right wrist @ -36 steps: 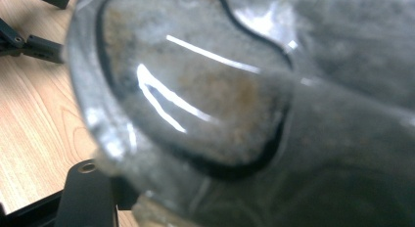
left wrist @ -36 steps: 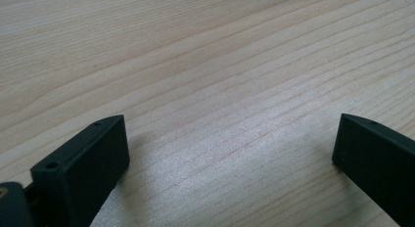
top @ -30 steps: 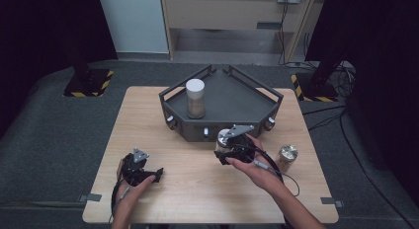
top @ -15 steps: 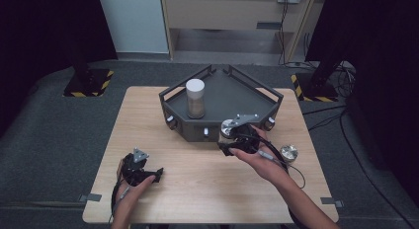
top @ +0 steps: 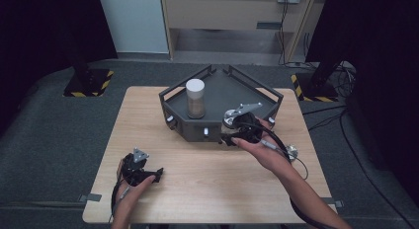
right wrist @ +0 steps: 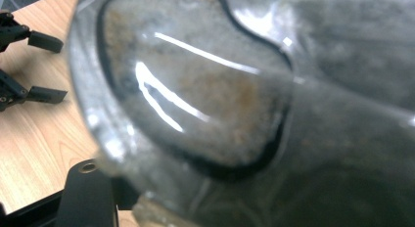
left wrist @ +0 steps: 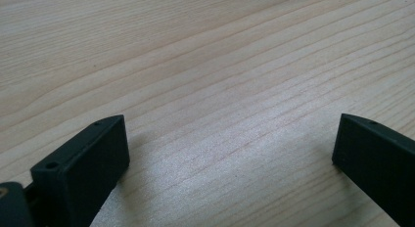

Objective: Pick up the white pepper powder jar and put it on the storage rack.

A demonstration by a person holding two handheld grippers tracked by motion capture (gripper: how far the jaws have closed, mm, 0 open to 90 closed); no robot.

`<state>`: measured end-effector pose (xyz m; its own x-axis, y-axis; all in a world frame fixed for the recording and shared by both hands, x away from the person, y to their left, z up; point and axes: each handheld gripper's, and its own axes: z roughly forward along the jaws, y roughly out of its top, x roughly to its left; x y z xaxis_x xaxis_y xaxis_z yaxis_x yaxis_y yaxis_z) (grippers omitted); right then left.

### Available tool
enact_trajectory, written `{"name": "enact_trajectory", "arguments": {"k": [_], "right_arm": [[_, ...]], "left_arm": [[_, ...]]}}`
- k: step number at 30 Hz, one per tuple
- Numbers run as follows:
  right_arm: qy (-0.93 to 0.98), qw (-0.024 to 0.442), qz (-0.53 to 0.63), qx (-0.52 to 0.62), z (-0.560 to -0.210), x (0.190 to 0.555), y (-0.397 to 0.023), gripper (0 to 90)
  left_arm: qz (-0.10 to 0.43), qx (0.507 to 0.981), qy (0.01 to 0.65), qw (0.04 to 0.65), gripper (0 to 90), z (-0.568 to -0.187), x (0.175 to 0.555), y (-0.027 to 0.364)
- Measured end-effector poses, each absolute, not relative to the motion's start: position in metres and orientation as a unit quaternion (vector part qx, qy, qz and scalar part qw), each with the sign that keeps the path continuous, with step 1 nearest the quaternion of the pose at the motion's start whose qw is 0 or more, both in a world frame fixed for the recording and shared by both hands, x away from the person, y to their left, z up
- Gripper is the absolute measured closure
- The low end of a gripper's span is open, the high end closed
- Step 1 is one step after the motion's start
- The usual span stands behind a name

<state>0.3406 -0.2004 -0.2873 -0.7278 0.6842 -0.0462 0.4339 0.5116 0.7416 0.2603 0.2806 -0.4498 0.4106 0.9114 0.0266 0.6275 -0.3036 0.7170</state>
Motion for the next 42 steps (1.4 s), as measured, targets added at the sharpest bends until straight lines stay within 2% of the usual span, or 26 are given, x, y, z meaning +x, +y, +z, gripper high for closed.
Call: {"name": "enact_trajectory", "arguments": {"k": [42], "right_arm": [[0.843,0.181,0.371,0.344,-0.256,0.367,-0.189,30.6]], "left_arm": [[0.221,0.776,0.496,0.321,0.0,-0.45,0.26,0.281]]}}
